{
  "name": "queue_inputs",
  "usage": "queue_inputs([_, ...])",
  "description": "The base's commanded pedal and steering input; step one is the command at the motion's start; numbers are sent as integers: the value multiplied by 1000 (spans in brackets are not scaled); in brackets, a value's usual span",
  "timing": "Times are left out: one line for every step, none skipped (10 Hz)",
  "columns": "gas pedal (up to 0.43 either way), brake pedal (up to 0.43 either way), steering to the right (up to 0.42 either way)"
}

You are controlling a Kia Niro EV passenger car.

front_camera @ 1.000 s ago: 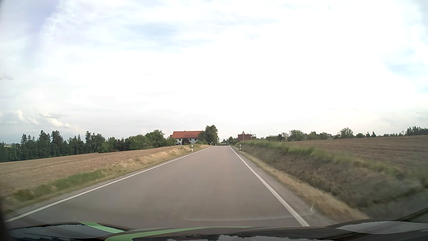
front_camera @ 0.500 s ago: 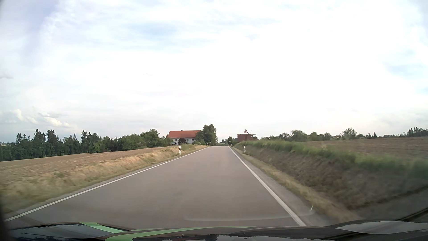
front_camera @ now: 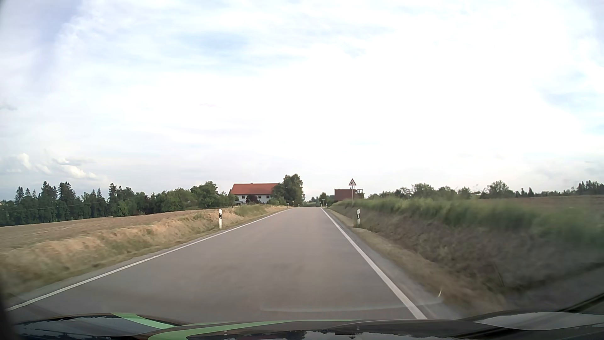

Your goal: Follow the waypoints while adhering to traffic rules and regulations

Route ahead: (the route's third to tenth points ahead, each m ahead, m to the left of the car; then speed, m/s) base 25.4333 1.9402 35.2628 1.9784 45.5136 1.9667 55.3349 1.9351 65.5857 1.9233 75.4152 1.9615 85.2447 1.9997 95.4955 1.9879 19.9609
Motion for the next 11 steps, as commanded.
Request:
queue_inputs([150,0,-3])
queue_inputs([157,0,-2])
queue_inputs([157,0,-1])
queue_inputs([157,0,-1])
queue_inputs([157,0,-1])
queue_inputs([157,0,-3])
queue_inputs([157,0,-4])
queue_inputs([157,0,-4])
queue_inputs([157,0,-4])
queue_inputs([157,0,-5])
queue_inputs([157,0,-5])
